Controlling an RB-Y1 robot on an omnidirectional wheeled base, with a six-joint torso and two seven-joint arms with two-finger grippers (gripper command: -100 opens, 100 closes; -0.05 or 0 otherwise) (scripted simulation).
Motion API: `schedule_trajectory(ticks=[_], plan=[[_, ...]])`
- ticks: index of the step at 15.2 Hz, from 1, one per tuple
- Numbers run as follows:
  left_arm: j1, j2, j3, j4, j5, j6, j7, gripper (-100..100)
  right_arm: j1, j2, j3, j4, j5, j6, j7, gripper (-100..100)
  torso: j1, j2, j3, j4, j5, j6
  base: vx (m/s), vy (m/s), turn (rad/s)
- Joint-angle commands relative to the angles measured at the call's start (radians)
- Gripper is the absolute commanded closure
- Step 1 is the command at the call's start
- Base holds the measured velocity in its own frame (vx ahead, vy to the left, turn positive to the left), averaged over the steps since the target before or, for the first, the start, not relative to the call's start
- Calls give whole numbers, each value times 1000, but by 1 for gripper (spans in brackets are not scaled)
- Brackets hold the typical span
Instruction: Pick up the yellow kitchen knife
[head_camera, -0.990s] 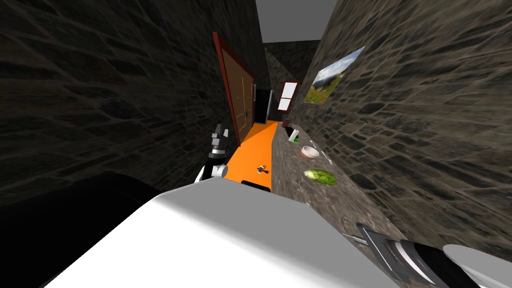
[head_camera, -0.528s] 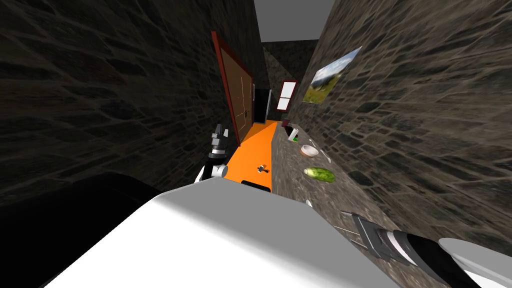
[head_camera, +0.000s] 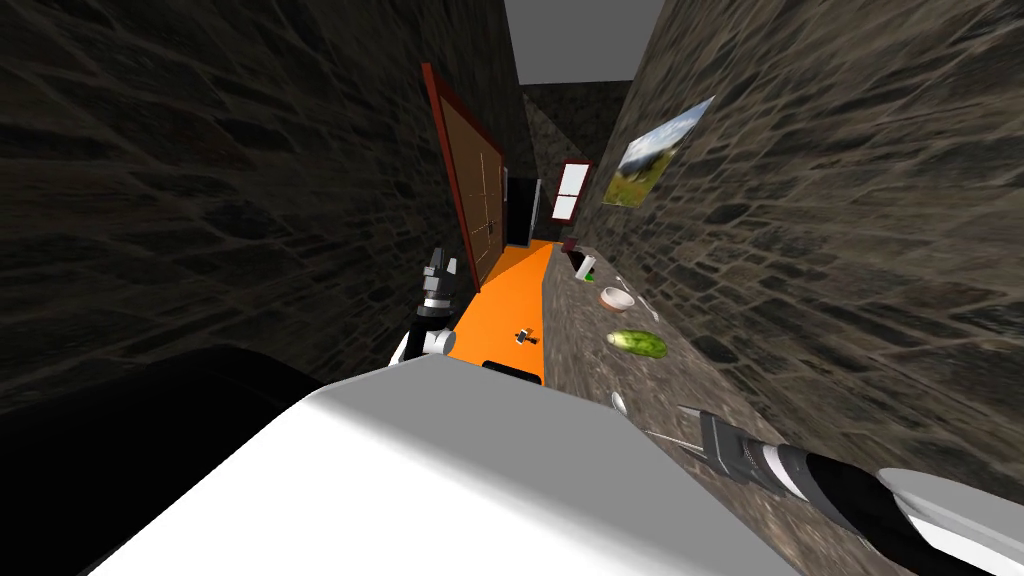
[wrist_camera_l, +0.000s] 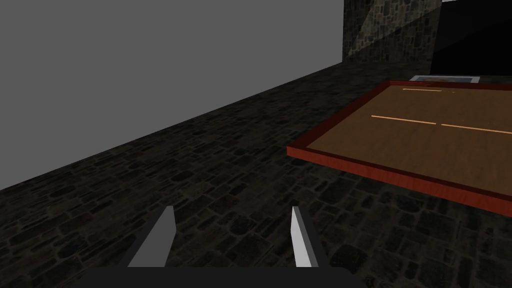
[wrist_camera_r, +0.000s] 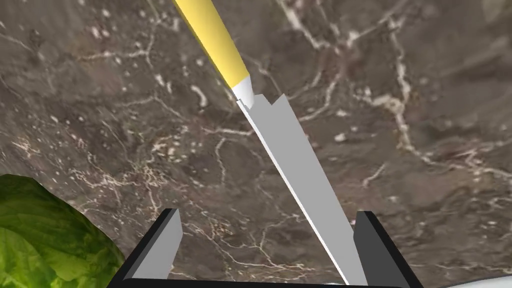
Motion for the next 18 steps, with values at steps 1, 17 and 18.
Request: schedule_trajectory(ticks=[1, 17, 18], plan=[[0, 0, 0, 0, 0, 0, 0, 0, -13, 1, 4, -5, -33, 12, -28, -100, 0, 0, 0, 0, 0, 0, -29, 22, -16], [0, 0, 0, 0, 0, 0, 0, 0, -99, 100, -73, -19, -388, 132, -340, -100, 0, 0, 0, 0, 0, 0, -36, 23, -29], [0, 0, 0, 0, 0, 0, 0, 0, -99, 100, -73, -19, -406, 132, -340, -100, 0, 0, 0, 0, 0, 0, -24, 9, 0]])
